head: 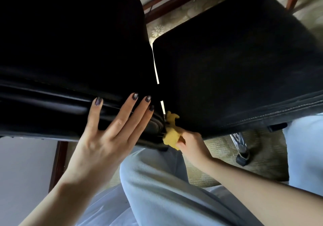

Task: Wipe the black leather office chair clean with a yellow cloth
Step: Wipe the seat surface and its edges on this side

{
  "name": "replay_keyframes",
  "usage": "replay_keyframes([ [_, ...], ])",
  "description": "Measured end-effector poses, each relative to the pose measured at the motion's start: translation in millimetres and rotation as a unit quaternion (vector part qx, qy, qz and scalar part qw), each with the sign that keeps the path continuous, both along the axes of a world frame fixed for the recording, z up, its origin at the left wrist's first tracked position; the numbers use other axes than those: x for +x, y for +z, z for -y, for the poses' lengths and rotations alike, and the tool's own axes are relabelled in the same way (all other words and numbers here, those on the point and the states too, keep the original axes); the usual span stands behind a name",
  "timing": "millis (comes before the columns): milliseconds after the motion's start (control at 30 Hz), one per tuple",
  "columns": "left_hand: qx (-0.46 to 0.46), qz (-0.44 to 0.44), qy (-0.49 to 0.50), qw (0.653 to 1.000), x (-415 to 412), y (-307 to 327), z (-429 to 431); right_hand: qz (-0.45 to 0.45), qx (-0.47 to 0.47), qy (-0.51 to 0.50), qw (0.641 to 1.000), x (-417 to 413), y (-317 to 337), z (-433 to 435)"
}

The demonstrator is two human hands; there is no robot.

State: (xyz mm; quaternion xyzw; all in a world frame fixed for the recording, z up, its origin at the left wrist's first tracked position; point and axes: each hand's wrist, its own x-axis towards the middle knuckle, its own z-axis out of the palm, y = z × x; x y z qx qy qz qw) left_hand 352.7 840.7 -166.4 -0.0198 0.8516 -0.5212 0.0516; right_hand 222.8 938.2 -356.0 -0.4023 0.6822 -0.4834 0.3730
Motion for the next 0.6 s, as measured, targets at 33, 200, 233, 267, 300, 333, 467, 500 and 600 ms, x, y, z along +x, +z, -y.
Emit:
replay_keyframes([
  [33, 0.0, 0.0, 0.003, 1.0, -1, 1, -1, 0.004, 0.034, -0.002, 0.999, 0, -6, -6],
  [200, 0.004, 0.006, 0.011, 1.0, -4, 3, -5, 0.029, -0.017, -0.111, 0.993, -10, 12, -8],
  [233, 0.006, 0.007, 0.012, 1.0, -4, 3, -6, 0.061, -0.045, -0.126, 0.989, -16, 24, -5],
  [267, 0.007, 0.008, 0.014, 1.0, -4, 5, -7, 0.102, -0.08, -0.135, 0.982, -24, 38, -1],
  [300, 0.01, 0.008, 0.015, 1.0, -4, 6, -7, 0.142, -0.119, -0.138, 0.973, -31, 54, 4],
  [333, 0.013, 0.009, 0.015, 1.0, -5, 6, -7, 0.175, -0.16, -0.136, 0.962, -38, 70, 8],
  [467, 0.045, -0.006, 0.0, 0.999, -5, 7, -5, 0.221, -0.262, -0.029, 0.939, -47, 128, 28],
  [500, 0.056, -0.009, -0.007, 0.998, -4, 7, -4, 0.216, -0.274, 0.004, 0.937, -44, 138, 34],
  [600, 0.078, -0.007, -0.031, 0.996, 1, 6, 0, 0.145, -0.277, 0.056, 0.948, -33, 145, 54],
])
